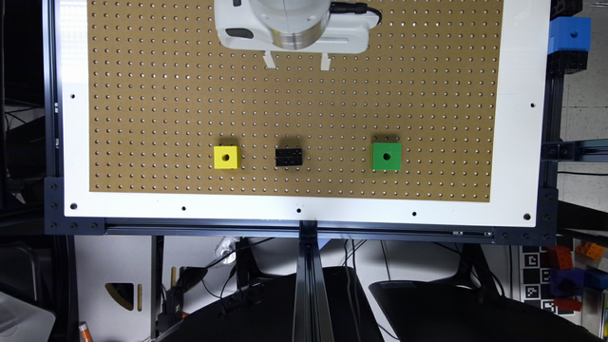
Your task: Pick up green block.
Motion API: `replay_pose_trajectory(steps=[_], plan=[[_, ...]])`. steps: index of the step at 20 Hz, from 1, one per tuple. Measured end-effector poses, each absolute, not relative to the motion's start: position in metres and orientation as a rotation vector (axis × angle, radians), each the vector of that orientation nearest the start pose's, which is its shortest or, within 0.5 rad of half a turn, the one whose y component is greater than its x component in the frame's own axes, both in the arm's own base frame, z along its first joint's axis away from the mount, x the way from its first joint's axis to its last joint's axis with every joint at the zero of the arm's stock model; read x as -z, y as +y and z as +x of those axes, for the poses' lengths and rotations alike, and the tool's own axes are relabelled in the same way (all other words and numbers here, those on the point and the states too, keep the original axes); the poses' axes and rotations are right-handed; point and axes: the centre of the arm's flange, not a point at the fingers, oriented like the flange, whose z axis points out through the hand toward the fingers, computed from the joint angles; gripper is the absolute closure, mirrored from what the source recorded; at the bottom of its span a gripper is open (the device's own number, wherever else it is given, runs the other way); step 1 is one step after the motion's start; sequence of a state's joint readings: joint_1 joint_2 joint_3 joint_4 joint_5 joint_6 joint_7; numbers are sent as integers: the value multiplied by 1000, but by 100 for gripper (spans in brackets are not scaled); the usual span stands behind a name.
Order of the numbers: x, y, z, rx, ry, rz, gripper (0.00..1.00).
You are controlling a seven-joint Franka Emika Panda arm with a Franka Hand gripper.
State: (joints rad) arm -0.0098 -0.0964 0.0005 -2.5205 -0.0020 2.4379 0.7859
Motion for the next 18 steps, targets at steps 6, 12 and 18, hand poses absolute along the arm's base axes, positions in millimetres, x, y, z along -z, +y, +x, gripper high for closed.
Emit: replay_pose_trajectory(steps=[6, 12, 18], plan=[[-319, 8, 459, 35, 1195, -2897, 0], [-324, 57, 491, 68, 1172, -2887, 0], [-312, 93, 538, 56, 1154, -2864, 0]])
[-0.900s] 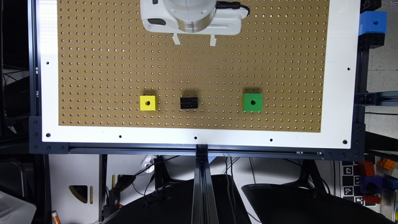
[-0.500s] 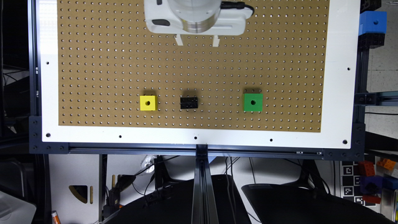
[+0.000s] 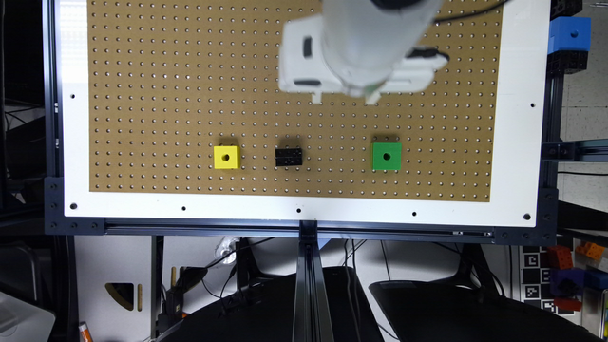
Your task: Pick up green block.
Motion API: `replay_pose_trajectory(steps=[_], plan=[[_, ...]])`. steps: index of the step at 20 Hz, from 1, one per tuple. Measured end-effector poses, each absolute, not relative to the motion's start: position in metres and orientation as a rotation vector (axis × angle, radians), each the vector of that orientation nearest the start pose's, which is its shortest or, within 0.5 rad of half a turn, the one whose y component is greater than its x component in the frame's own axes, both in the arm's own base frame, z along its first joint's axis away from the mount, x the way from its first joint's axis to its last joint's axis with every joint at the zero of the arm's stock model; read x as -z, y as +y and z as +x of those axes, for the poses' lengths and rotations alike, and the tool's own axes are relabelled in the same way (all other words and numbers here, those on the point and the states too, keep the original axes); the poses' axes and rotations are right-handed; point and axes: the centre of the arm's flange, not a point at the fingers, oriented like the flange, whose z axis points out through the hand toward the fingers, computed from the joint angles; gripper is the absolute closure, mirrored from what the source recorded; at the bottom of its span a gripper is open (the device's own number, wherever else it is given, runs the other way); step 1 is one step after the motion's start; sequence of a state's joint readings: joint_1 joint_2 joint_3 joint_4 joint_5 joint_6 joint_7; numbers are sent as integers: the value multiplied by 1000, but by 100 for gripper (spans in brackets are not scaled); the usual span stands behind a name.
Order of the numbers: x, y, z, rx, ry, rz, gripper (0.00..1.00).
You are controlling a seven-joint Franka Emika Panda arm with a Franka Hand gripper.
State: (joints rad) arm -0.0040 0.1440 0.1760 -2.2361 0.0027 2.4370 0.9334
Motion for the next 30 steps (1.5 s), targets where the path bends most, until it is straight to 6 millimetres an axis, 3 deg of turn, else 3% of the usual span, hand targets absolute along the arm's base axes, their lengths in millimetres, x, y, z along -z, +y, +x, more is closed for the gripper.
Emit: replay_pose_trajectory(steps=[3, 14, 24, 30], plan=[[-308, 108, 553, 49, 1144, -2852, 0], [-313, 164, 576, 58, 1126, -2810, 0], [-306, 166, 588, 50, 1127, -2801, 0], [-262, 165, 593, 5, 1126, -2815, 0]])
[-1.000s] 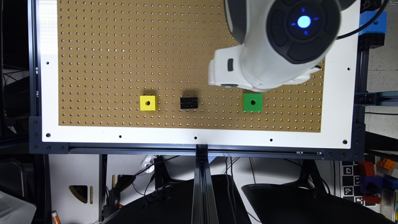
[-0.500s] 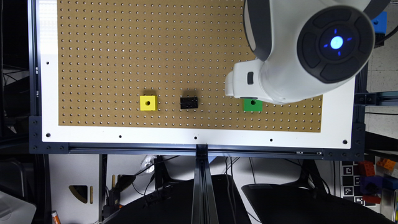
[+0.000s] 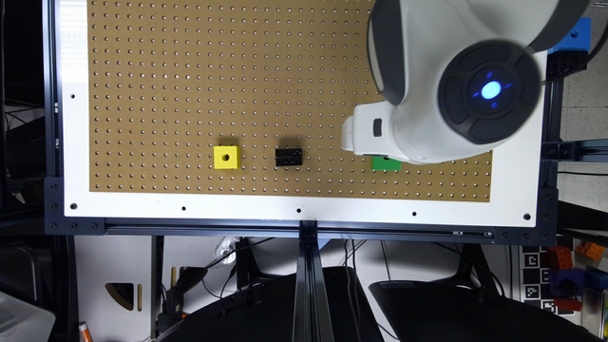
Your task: Pick up green block.
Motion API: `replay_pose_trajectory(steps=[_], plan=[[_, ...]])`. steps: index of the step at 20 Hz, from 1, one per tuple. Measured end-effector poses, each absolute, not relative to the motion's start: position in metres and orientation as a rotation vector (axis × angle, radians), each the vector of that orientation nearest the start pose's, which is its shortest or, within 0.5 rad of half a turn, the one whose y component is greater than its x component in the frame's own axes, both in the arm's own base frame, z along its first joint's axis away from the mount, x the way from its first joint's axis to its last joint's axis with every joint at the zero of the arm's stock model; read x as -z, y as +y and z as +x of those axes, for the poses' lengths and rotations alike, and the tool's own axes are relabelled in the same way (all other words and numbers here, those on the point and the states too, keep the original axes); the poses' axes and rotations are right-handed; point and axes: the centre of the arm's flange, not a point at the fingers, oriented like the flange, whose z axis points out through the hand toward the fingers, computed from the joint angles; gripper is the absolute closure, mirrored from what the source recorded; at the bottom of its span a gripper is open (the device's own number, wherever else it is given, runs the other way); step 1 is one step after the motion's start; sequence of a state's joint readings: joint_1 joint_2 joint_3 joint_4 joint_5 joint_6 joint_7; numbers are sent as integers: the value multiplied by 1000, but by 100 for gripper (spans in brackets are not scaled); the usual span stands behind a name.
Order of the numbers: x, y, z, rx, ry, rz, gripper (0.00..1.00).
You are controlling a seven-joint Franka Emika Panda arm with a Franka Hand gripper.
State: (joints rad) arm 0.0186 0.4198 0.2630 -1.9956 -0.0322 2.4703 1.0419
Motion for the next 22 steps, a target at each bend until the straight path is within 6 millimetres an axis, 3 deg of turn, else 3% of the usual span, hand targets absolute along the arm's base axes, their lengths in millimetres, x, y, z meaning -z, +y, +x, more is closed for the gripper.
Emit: replay_pose_trajectory(steps=[3, 7, 9, 22], plan=[[-256, 166, 596, -5, 1128, -2815, 0], [-222, 165, 596, -22, 1125, -2820, 0], [-214, 165, 598, -25, 1124, -2819, 0], [-218, 172, 604, -8, 1115, -2812, 0]])
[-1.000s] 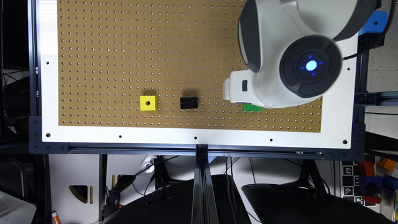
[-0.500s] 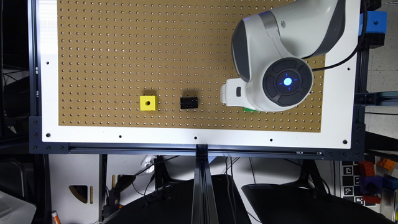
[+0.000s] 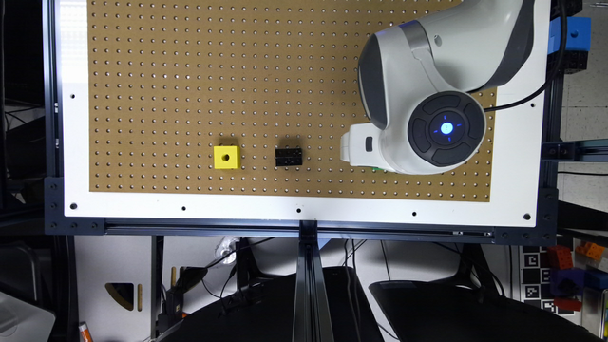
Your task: Pick up green block.
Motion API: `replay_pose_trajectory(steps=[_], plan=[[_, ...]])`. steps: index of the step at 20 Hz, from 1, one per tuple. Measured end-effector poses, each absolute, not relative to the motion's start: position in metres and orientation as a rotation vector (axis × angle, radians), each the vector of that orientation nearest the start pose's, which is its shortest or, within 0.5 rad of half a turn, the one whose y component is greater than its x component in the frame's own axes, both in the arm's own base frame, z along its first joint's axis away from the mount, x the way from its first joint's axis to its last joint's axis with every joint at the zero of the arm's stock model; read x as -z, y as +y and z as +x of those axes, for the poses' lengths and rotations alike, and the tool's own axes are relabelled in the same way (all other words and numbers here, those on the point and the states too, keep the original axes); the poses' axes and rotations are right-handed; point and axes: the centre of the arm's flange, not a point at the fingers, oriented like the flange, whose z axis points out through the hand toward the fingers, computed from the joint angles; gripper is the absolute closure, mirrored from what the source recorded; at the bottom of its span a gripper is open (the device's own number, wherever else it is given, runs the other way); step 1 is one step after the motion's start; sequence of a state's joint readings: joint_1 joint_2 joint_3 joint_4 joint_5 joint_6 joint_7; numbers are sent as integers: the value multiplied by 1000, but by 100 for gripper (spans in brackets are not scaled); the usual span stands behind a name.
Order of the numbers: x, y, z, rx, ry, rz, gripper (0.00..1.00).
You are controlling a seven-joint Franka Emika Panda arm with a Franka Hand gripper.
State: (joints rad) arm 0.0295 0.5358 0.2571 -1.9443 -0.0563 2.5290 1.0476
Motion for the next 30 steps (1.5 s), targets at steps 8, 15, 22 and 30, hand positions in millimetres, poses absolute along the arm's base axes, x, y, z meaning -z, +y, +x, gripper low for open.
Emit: replay_pose_trajectory(steps=[8, 15, 22, 30], plan=[[-183, 171, 610, -19, 1115, -2806, 0], [-182, 180, 615, -14, 1113, -2800, 0], [-182, 181, 615, -13, 1113, -2799, 0], [-181, 180, 615, -15, 1114, -2799, 100]])
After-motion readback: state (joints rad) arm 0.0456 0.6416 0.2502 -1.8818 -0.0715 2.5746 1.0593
